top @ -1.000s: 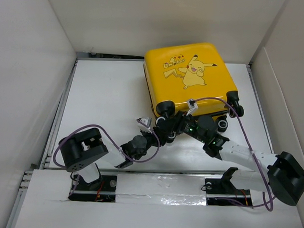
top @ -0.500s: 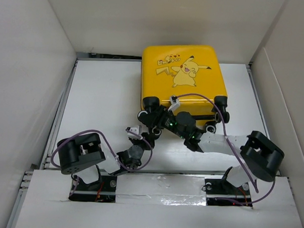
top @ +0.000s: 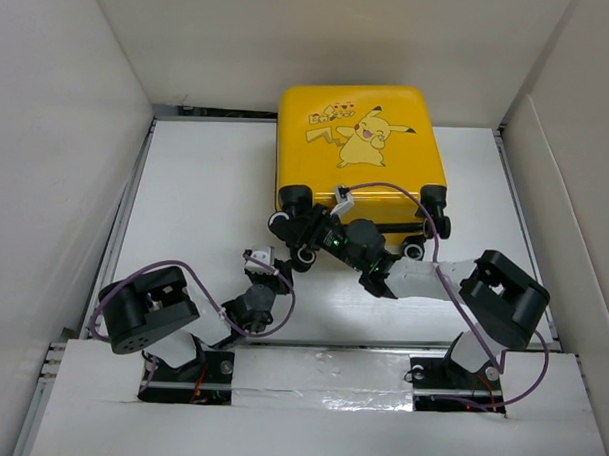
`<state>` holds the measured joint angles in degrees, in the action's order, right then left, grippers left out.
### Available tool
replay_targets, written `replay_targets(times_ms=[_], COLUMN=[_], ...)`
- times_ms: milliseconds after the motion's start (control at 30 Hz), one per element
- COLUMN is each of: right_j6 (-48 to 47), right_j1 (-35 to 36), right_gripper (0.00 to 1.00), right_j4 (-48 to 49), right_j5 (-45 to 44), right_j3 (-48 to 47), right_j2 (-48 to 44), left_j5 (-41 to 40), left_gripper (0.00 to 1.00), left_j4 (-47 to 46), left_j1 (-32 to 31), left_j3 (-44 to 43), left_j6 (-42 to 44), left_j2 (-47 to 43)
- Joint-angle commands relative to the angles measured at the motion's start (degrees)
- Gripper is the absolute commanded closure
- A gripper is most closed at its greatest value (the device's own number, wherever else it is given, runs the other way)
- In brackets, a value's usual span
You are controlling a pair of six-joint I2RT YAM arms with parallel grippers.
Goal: Pack the luggage
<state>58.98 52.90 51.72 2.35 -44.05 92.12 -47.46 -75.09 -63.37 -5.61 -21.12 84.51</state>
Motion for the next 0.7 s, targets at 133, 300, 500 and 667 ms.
replay_targets(times_ms=[133,300,500,667], right_j6=[4.12,5.88,5.53,5.44], right_j1=[1.41,1.41,1.94,1.94], right_gripper=[0.85,0.85,0.85,0.85], right_j4=[24.38,27.46,27.03,26.85], right_j5=[14.7,15.75,17.43,17.6], right_j3=[-3.06,-2.62,-4.11,-3.59], right_j2=[-7.04,-5.63,-5.54,-6.16], left_j5=[8.6,14.05,20.74,19.96], left_gripper=[0.61,0.55,0.52,0.51], left_j4=[-43.37,-43.3,-43.47,-43.39], left_j1=[5.71,8.96,10.38,10.38], left_j3=[-4.76,-6.69,-8.81,-9.86], left_j6=[2.32,0.83,-0.76,0.29], left_j2=[1.09,1.01,1.45,-0.39])
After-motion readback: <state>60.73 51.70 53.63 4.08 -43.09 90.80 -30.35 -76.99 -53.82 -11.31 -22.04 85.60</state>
